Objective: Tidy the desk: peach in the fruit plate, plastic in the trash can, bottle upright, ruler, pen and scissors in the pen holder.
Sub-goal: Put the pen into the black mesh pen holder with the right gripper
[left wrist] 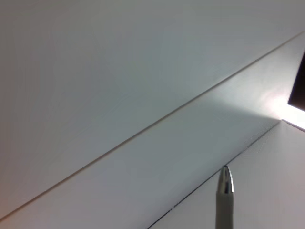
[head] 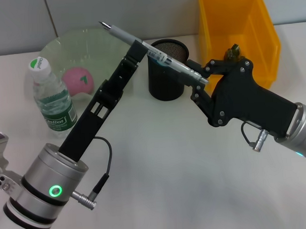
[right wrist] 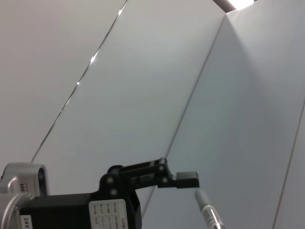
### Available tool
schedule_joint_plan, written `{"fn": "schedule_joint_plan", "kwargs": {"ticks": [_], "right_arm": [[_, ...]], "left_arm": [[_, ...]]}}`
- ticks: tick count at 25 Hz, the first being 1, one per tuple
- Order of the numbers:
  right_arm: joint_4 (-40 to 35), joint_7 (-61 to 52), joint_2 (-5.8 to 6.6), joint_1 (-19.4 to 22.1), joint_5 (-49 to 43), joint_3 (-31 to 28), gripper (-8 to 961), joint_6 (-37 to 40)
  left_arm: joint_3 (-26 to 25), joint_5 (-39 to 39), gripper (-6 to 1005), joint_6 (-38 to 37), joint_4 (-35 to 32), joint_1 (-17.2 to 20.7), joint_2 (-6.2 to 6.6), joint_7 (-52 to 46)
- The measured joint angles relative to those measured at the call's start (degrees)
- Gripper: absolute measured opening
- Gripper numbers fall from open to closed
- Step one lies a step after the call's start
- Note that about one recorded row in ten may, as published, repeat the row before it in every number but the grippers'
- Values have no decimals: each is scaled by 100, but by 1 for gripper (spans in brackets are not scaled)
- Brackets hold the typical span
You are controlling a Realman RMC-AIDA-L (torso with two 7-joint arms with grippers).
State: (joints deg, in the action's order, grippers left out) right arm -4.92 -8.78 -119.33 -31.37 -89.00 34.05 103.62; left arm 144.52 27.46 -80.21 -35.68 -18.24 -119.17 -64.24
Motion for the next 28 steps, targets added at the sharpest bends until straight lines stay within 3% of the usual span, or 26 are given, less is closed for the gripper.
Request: {"fn": "schedule_joint_plan", "kwargs": {"ticks": [8, 14, 15, 16, 17, 19, 22, 28], "right_arm": [[-4, -255, 14, 235, 34, -638, 131, 326], [-415, -2001, 39, 479, 437, -1315, 131, 456], [-868, -2942, 39, 524, 509, -1347, 131, 330], [-868, -2942, 39, 524, 509, -1347, 131, 330], [-1124, -3406, 42, 531, 509, -1334, 131, 227], [-1649, -4316, 41, 522, 426, -1280, 131, -13], [-2565, -5697, 68, 451, 114, -1083, 132, -471], [-3945, -7975, 345, 171, -762, -510, 132, -857]], "left_arm": [[-4, -251, 817, -310, 320, 34, 0, 713], [-135, -1572, 824, -972, 1308, -313, 67, 2229], [-191, -1770, 823, -1077, 1505, -394, 73, 2363], [-233, -1877, 821, -1126, 1615, -437, 77, 2411], [-233, -1877, 819, -1126, 1615, -437, 77, 2411], [-607, -2411, 815, -1235, 2329, -697, 98, 2470], [-740, -2598, 817, -1246, 2605, -804, 109, 2482], [-815, -2669, 823, -1257, 2945, -934, 138, 2503]]}}
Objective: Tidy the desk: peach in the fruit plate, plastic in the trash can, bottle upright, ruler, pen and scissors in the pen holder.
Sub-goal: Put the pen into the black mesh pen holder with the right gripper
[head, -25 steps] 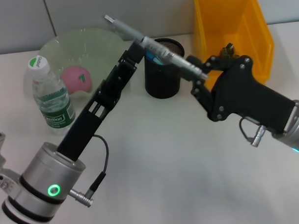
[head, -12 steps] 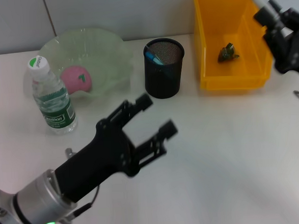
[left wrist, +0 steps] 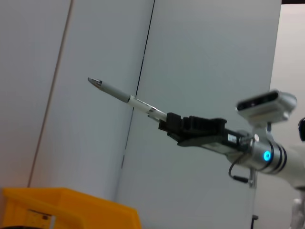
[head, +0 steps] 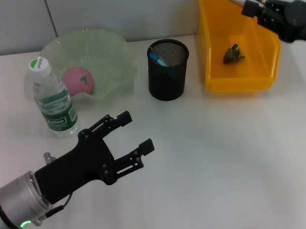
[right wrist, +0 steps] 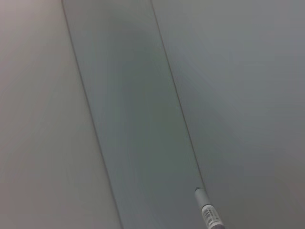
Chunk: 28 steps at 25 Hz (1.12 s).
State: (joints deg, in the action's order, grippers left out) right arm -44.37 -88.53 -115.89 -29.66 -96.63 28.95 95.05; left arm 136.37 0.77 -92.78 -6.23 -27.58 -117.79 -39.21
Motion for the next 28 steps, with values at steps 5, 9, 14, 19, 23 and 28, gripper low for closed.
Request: {"fn": "schedule_joint_plan", "kwargs": {"ticks": [5, 9, 14, 19, 23, 28], "right_arm": [[-1076, -1564, 176, -325, -982, 37, 132, -29], [-1767, -2576, 426, -756, -1814, 44, 132, 73], [-2228, -3781, 790, -1482, -2920, 248, 131, 458], [-2354, -4421, 913, -2199, -4003, 622, 131, 604], [-2105, -4556, 918, -2706, -4676, 900, 132, 583], [-1578, -4588, 905, -3140, -5163, 1224, 132, 302]], "left_arm": [[-70, 8, 822, 35, 187, -65, 87, 64], [-105, 1, 822, 31, 295, -94, 89, 40], [-144, -20, 822, 7, 526, -142, 81, -9], [-151, -12, 823, 11, 541, -192, 84, -9], [-174, 11, 823, 12, 541, -201, 96, -34], [-232, 12, 822, 11, 540, -206, 103, -101]]}}
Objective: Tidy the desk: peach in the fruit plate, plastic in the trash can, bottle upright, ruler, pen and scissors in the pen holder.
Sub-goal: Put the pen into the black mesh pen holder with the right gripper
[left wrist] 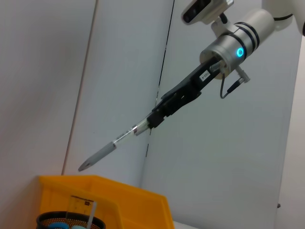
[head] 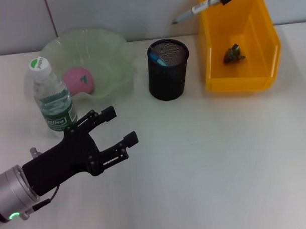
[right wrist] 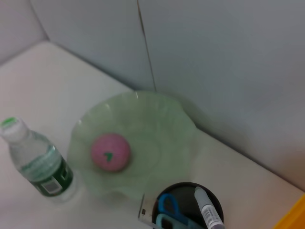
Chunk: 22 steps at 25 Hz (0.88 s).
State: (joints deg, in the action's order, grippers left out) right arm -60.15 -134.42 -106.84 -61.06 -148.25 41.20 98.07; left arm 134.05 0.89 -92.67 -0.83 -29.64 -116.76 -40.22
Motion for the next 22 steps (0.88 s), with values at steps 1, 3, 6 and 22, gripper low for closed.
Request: {"fn": "schedule_joint_plan", "kwargs": {"ticks": [1, 3, 6, 22], "right_arm": [[117, -6, 0, -57, -59, 86, 132, -93], [334, -16, 0, -142, -128, 259, 132, -273], [655, -67, 1, -286, -238, 516, 131, -475], [1772, -277, -164, -734, -597, 1307, 132, -1376]], "left_arm": [[-4, 1, 822, 0, -1, 0, 0, -38], [-9, 2, 823, -1, -2, 3, 2, -97], [-16, 4, 822, -3, -4, 16, 3, -120], [-38, 8, 823, -38, -5, 84, 5, -185]]}}
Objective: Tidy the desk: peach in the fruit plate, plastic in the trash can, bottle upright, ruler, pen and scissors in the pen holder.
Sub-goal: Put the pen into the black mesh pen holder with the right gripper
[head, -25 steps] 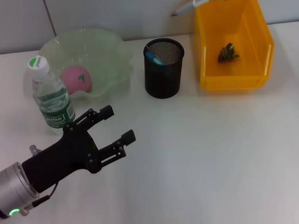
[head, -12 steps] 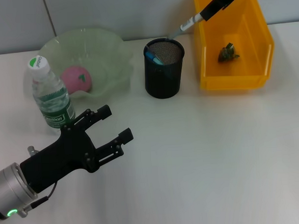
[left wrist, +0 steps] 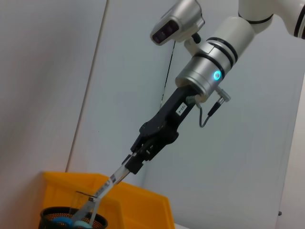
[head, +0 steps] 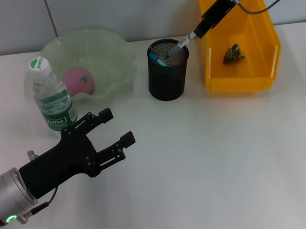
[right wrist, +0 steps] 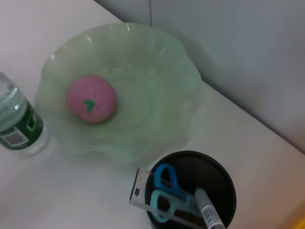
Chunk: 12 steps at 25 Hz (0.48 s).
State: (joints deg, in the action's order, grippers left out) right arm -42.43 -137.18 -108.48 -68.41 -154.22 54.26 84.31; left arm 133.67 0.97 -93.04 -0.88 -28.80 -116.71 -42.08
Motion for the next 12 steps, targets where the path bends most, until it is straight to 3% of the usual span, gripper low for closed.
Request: {"fn": "schedule_joint_plan", "kwargs": {"ticks": [12], "right_arm": [[487, -19, -158, -82, -55, 70, 132, -742]], "left_arm": [[1, -29, 823, -54, 2, 35, 3, -114]]}}
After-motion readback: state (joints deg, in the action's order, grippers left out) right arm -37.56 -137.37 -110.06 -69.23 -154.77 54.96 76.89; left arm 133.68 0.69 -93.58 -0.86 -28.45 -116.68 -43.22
